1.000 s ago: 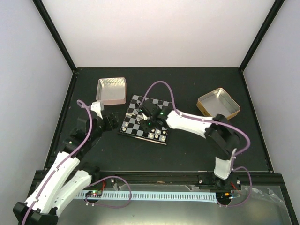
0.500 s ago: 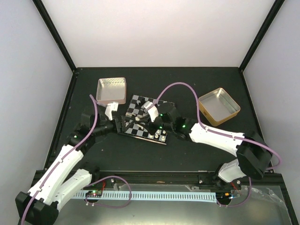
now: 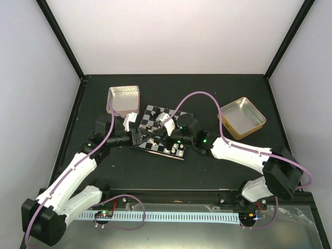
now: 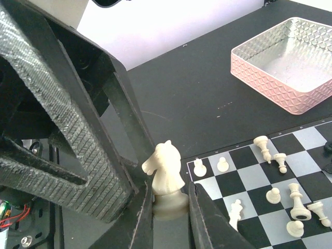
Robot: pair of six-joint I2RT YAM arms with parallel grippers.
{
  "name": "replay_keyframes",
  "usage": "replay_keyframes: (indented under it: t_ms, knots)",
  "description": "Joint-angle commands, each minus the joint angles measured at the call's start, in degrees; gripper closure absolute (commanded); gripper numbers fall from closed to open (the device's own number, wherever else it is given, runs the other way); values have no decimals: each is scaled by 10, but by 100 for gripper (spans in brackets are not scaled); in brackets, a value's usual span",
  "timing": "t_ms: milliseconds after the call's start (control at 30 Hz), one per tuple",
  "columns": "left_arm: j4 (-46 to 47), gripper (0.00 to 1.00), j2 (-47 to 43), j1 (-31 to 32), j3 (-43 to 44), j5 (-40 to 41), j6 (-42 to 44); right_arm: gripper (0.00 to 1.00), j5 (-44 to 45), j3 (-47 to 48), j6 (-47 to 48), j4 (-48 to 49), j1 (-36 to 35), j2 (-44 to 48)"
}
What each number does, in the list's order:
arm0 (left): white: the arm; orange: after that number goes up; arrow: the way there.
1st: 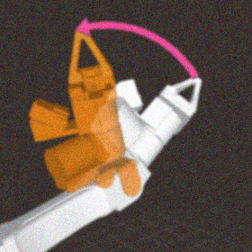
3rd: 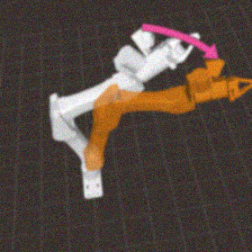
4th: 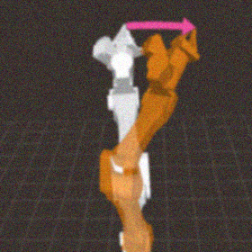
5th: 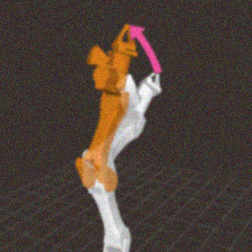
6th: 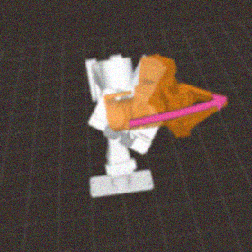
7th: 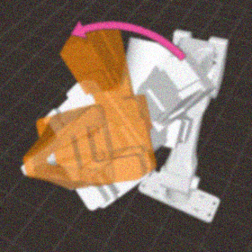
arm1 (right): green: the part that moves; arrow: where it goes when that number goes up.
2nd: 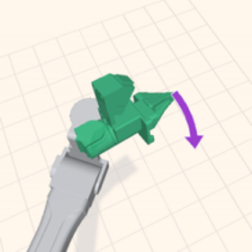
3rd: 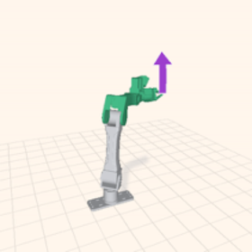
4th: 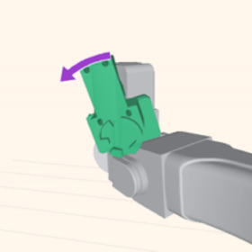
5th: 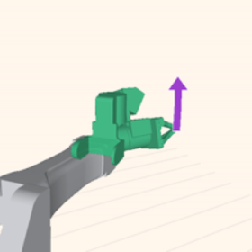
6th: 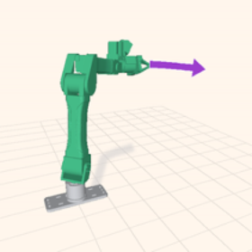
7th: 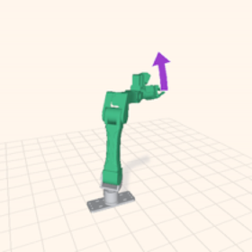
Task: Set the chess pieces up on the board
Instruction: Pick up the chess piece from the chessboard.
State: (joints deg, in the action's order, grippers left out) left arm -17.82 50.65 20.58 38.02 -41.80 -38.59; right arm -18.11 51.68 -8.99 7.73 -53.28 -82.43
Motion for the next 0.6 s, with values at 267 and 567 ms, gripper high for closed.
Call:
replay_keyframes:
  t_ms: [267,567]
  knots:
    - [39,75,22,-5,8,48,-30,93,-22,-6,20,27,-3,11]
    - [44,88,27,-6,7,51,-25,91,-19,-5,10,27,-3,8]
